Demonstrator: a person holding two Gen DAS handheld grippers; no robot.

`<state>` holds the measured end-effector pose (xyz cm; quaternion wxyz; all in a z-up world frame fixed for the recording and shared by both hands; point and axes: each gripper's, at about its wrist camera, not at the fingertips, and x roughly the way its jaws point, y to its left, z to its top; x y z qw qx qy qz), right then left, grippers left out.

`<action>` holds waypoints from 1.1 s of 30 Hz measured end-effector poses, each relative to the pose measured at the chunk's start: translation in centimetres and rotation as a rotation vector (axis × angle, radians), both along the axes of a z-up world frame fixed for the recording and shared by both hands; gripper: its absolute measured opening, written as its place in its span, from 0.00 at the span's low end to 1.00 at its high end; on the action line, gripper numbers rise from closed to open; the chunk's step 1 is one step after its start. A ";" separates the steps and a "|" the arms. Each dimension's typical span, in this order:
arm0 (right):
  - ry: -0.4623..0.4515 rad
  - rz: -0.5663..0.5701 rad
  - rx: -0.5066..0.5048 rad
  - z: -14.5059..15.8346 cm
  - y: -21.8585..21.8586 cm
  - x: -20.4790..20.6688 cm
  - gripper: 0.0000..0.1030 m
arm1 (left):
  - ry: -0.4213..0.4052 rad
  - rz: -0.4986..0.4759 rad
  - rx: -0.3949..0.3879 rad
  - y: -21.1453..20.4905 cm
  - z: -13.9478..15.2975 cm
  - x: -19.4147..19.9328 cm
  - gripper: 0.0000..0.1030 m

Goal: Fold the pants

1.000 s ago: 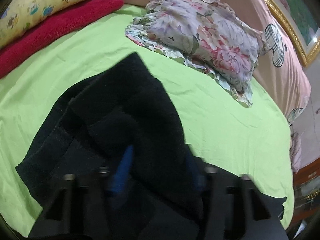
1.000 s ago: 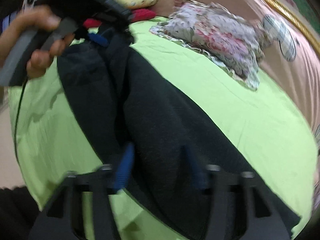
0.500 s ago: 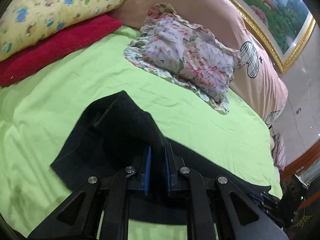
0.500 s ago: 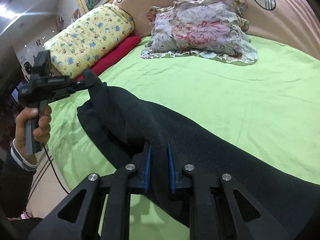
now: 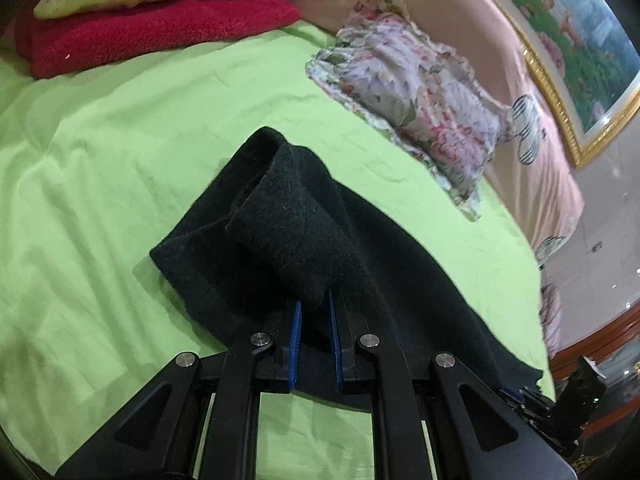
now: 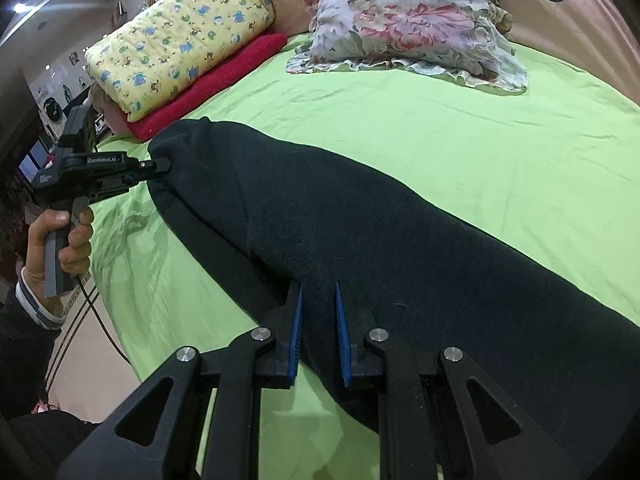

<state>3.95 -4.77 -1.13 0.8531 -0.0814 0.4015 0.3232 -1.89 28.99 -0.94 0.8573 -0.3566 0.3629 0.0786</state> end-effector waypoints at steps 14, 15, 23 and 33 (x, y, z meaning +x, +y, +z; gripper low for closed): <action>-0.057 0.000 0.100 3.6 -1.2 -0.2 0.12 | -0.117 -0.011 -0.039 0.6 3.1 -0.8 0.05; -0.058 0.005 0.105 3.7 -1.2 -0.3 0.12 | -0.116 -0.008 -0.039 0.8 3.0 -1.2 0.05; -0.019 0.025 0.016 0.7 0.2 -0.7 0.15 | 0.007 0.034 -0.039 2.1 -1.3 -2.4 0.05; -0.061 0.060 -0.066 0.1 1.3 -2.0 0.47 | 0.062 0.049 0.032 1.5 -1.1 -3.4 0.21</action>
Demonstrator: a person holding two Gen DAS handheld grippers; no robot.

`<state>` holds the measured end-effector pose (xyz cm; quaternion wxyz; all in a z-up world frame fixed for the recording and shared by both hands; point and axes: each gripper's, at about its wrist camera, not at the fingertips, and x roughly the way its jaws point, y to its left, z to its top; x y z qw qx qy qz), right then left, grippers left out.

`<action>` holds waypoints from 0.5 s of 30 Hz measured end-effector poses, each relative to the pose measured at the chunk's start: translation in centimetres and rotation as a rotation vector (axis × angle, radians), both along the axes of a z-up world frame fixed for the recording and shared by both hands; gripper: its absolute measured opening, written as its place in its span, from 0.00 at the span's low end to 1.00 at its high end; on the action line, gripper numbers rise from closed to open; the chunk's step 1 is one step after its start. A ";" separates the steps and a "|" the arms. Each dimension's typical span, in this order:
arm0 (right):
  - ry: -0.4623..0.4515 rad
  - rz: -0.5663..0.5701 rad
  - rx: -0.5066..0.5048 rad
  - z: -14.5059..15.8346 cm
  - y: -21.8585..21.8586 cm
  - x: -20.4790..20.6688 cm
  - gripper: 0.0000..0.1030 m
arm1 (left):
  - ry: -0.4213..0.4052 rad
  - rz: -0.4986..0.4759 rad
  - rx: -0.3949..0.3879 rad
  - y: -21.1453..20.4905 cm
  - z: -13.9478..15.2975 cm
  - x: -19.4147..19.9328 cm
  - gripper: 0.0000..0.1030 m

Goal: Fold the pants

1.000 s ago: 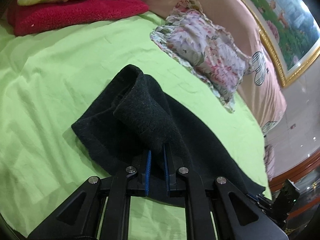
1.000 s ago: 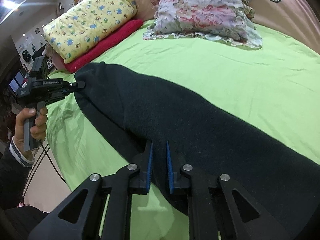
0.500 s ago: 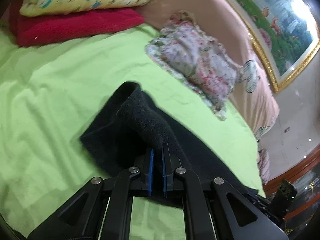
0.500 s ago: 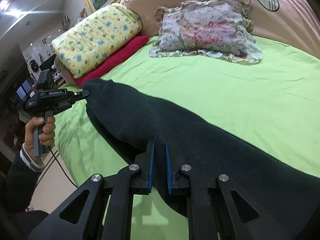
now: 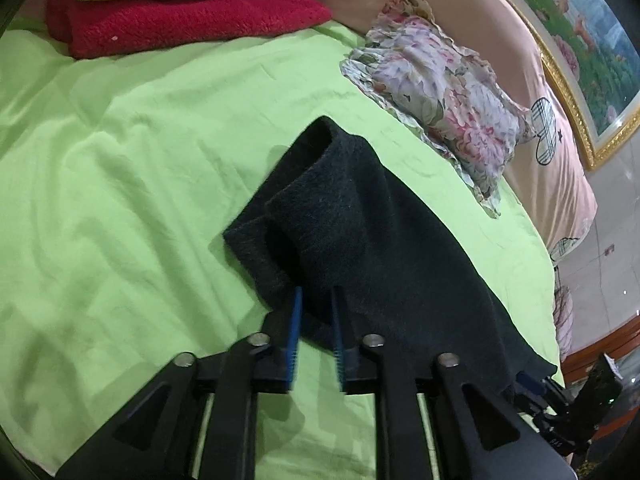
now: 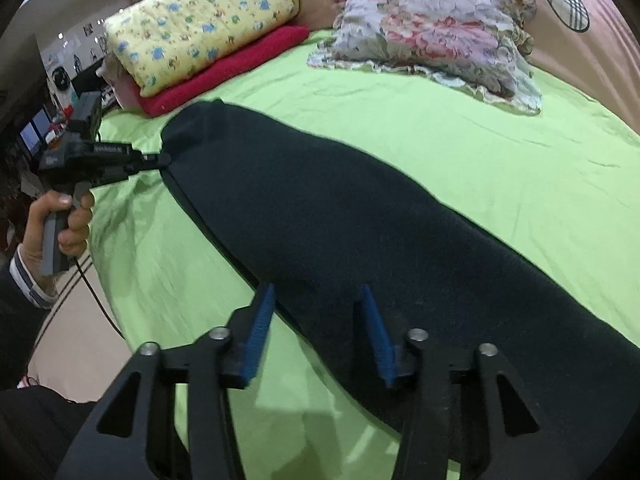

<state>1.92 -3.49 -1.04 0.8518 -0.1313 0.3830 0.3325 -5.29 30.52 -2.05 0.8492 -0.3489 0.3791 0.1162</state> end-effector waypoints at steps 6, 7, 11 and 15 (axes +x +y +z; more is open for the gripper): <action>-0.010 -0.022 0.080 2.0 -0.6 0.6 0.48 | -0.021 0.059 0.013 0.1 1.3 -1.4 0.68; -0.013 -0.030 0.090 2.3 -0.6 0.9 0.48 | -0.020 0.064 0.001 0.3 1.3 -1.4 0.71; 0.011 -0.079 0.148 3.0 -0.9 2.6 0.48 | -0.014 0.083 -0.059 1.1 0.8 -1.2 0.73; 0.046 -0.141 0.199 3.3 -1.2 4.6 0.48 | -0.005 0.106 -0.125 1.9 -0.2 -0.8 0.73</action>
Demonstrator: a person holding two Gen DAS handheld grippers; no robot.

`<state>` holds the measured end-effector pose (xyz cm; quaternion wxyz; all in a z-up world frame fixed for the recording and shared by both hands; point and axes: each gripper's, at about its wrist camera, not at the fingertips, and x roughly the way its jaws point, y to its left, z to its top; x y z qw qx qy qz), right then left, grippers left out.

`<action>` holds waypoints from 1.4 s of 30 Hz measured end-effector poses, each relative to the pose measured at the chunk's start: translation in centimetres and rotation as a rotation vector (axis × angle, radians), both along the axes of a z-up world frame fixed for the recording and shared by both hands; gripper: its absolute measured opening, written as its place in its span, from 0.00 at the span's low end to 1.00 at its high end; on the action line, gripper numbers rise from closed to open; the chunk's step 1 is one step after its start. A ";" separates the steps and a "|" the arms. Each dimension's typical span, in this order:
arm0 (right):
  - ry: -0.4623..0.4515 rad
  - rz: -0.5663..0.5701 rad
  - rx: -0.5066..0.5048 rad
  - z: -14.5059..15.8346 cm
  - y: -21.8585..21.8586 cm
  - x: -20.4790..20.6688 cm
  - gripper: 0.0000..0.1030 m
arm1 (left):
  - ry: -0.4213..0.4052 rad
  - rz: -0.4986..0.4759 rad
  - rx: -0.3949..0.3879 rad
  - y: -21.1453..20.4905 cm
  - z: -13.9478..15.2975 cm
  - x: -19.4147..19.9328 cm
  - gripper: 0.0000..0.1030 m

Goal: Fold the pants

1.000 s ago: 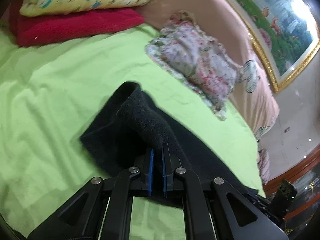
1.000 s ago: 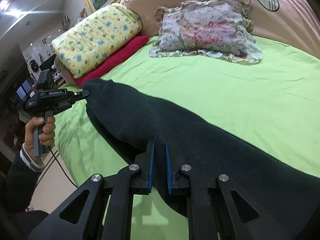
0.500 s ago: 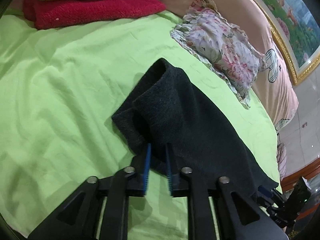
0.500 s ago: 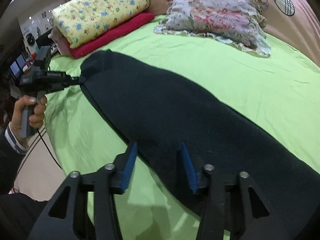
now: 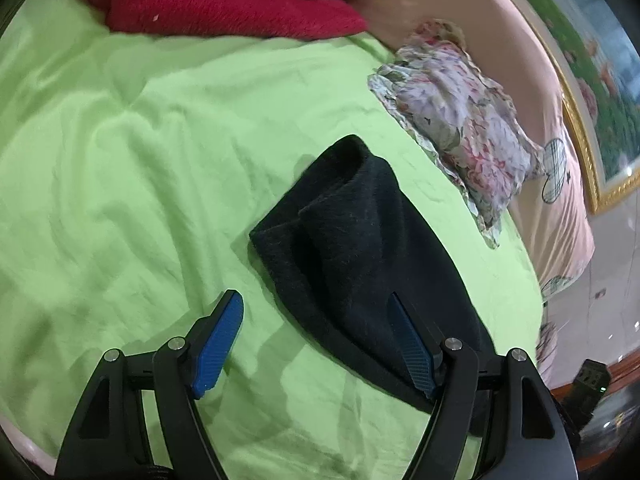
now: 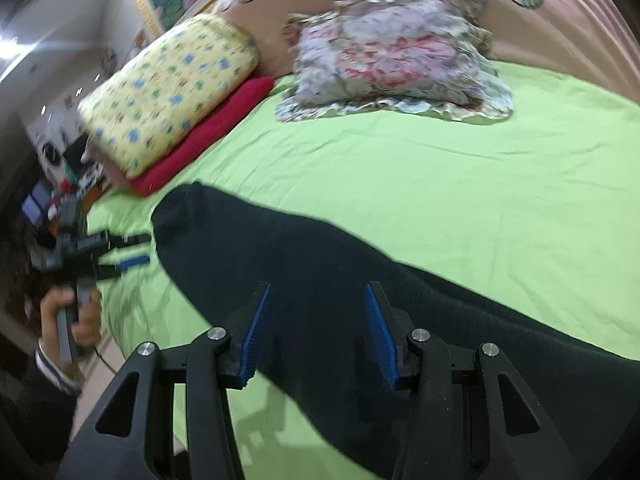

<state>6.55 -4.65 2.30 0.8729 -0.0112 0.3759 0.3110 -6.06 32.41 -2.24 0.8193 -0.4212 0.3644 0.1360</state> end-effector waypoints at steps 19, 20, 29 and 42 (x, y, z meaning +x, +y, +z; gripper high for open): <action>0.236 0.035 -0.174 -5.0 9.2 13.9 0.47 | -0.007 0.100 -0.107 1.6 -1.6 4.0 0.75; 0.218 0.050 -0.208 -5.3 9.8 13.6 0.47 | -0.017 0.106 -0.112 1.7 -1.7 4.1 0.75; 0.171 0.187 -0.269 -5.1 11.1 9.5 0.13 | -0.095 0.013 -0.104 0.7 -1.8 4.7 0.22; -0.081 0.132 -0.318 -2.3 13.1 8.3 0.08 | -0.209 -0.135 0.125 -0.9 1.8 0.8 0.20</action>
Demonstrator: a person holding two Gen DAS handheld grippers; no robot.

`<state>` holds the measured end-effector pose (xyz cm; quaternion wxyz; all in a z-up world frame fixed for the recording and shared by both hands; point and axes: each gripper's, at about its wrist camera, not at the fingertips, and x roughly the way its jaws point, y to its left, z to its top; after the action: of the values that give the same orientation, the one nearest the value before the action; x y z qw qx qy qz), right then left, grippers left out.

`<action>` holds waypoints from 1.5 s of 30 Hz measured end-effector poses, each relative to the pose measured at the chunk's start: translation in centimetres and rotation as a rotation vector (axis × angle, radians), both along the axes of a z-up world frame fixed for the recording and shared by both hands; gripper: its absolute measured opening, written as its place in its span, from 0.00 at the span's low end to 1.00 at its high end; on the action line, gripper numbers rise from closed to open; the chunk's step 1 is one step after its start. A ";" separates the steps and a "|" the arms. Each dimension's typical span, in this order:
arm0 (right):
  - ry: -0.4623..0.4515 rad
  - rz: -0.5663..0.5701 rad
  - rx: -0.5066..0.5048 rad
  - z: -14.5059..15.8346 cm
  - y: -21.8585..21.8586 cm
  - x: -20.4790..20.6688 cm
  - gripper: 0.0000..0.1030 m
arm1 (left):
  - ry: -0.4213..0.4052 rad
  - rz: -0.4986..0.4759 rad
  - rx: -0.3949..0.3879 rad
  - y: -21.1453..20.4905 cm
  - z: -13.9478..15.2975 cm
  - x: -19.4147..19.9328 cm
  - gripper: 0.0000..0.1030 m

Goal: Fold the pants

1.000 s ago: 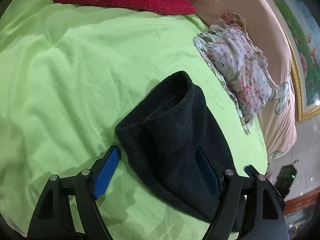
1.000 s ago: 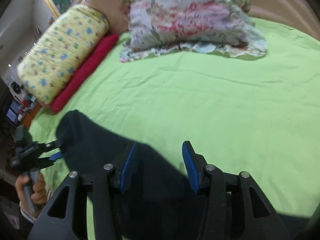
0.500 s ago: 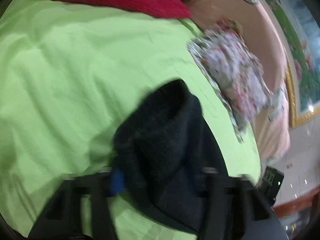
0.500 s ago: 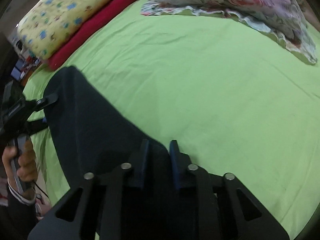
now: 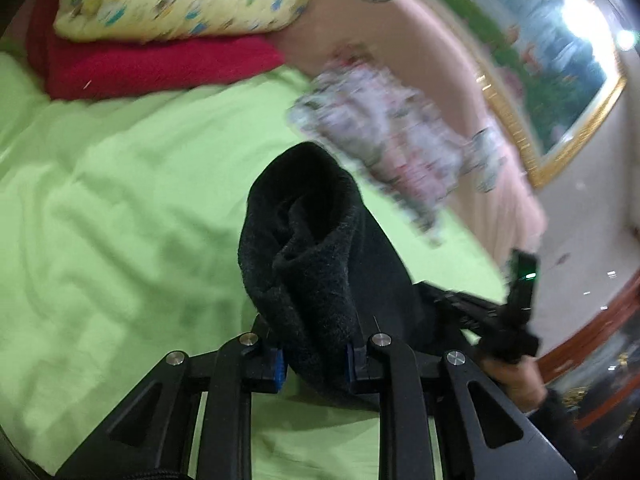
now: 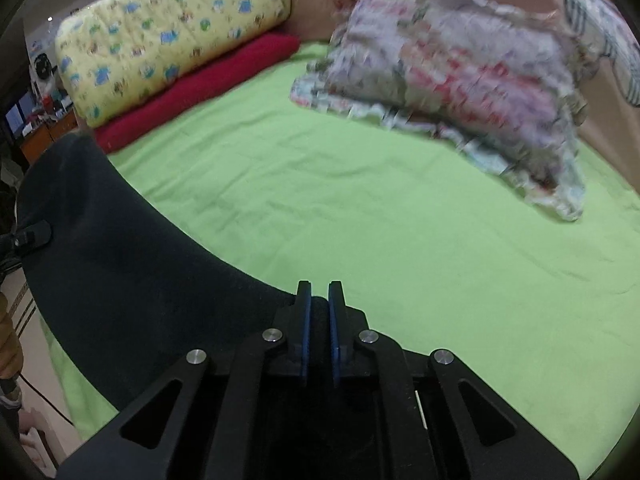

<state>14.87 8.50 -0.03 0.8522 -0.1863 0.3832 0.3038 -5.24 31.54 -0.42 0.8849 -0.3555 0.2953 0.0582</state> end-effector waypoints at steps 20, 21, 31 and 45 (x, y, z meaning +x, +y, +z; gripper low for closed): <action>-0.132 -0.264 0.290 3.7 -13.2 -8.9 0.46 | 0.068 0.138 0.135 -1.3 2.6 -3.2 0.78; -0.123 -0.288 0.303 3.7 -14.3 -9.5 0.46 | 0.071 0.130 0.133 -1.8 2.6 -2.9 0.78; -0.073 -0.443 0.376 2.2 -21.5 -13.0 0.46 | 0.102 -0.040 0.118 -8.9 2.5 0.9 0.79; -0.097 -0.607 0.444 1.2 -29.5 -17.7 0.46 | 0.150 -0.321 0.156 -20.8 2.4 6.6 0.80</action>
<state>-2.88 -21.00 1.14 0.9401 0.1109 0.3052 0.1038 1.35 10.75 1.94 0.8833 -0.2287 0.4078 -0.0348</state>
